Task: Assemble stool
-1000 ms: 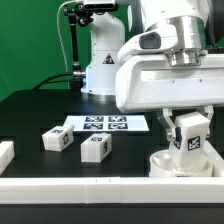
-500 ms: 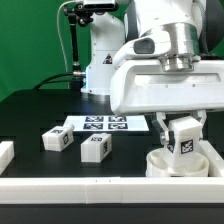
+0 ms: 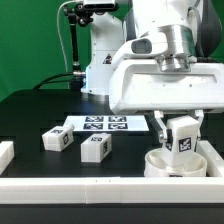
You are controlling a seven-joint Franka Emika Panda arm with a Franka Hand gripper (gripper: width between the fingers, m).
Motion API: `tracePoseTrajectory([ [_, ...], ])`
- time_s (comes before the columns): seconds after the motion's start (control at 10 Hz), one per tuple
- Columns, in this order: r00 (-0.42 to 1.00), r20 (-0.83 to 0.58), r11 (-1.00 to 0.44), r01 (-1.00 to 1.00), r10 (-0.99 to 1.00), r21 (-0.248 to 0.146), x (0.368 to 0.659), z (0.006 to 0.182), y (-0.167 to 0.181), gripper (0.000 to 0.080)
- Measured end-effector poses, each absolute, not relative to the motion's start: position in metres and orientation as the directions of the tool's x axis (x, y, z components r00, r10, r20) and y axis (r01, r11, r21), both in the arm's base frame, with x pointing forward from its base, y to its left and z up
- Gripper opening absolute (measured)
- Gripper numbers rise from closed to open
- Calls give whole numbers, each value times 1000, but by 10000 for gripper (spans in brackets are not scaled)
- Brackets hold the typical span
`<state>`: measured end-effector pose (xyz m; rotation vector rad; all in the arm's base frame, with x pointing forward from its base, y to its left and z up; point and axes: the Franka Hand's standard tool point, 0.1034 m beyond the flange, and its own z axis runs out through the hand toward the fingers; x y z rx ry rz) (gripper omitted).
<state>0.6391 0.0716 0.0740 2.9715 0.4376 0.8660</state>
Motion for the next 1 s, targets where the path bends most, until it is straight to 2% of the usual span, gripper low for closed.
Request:
tracePoseTrajectory([
  [0.1, 807, 524, -961, 262, 271, 92, 639, 74, 72, 324],
  [0.2, 809, 522, -961, 262, 271, 92, 639, 74, 72, 493],
  [0.3, 809, 523, -961, 262, 270, 91, 641, 76, 72, 597],
  [0.4, 809, 523, -961, 262, 270, 91, 641, 76, 71, 597],
  [0.5, 808, 524, -961, 261, 269, 91, 641, 77, 72, 640],
  [0.6, 809, 523, -961, 261, 268, 89, 642, 82, 72, 647],
  [1.0, 863, 434, -963, 264, 259, 50, 646, 111, 67, 649],
])
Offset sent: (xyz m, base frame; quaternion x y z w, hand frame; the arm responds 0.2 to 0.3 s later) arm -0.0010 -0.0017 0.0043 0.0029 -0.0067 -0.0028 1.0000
